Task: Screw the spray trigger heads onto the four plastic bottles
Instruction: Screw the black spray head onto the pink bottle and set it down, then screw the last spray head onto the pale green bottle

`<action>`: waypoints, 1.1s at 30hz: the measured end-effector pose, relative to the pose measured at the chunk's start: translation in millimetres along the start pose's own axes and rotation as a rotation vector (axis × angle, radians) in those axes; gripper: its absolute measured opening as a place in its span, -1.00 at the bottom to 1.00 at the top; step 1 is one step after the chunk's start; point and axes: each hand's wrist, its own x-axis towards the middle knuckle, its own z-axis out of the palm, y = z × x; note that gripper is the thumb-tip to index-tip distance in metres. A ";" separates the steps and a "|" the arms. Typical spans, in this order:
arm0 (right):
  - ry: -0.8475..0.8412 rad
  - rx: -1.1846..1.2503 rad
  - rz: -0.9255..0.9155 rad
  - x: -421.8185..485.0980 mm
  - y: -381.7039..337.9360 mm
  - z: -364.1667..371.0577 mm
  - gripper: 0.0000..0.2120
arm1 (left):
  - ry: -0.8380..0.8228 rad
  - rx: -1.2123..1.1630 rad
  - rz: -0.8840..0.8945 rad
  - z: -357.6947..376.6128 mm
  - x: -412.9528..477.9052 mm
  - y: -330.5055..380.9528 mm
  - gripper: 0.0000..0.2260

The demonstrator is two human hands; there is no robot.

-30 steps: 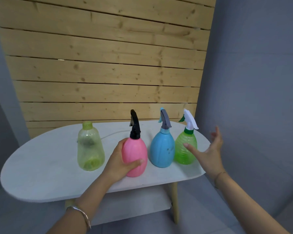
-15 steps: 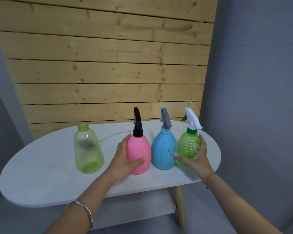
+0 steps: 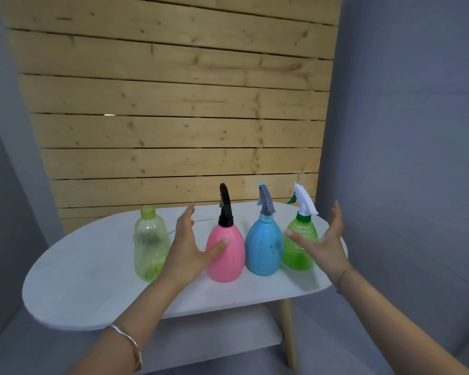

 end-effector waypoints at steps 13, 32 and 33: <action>-0.482 0.224 -0.177 -31.2 -114.1 101.3 -0.16 | 0.149 0.023 -0.270 -85.3 -13.0 -43.8 0.04; -0.770 -0.111 0.142 -2.1 -65.1 278.3 -0.31 | 0.357 -0.054 -0.263 -191.1 -19.7 -110.8 -0.33; -0.762 -0.185 0.118 0.9 -58.5 288.4 -0.34 | 0.365 -0.058 -0.264 -196.3 -20.3 -112.5 -0.34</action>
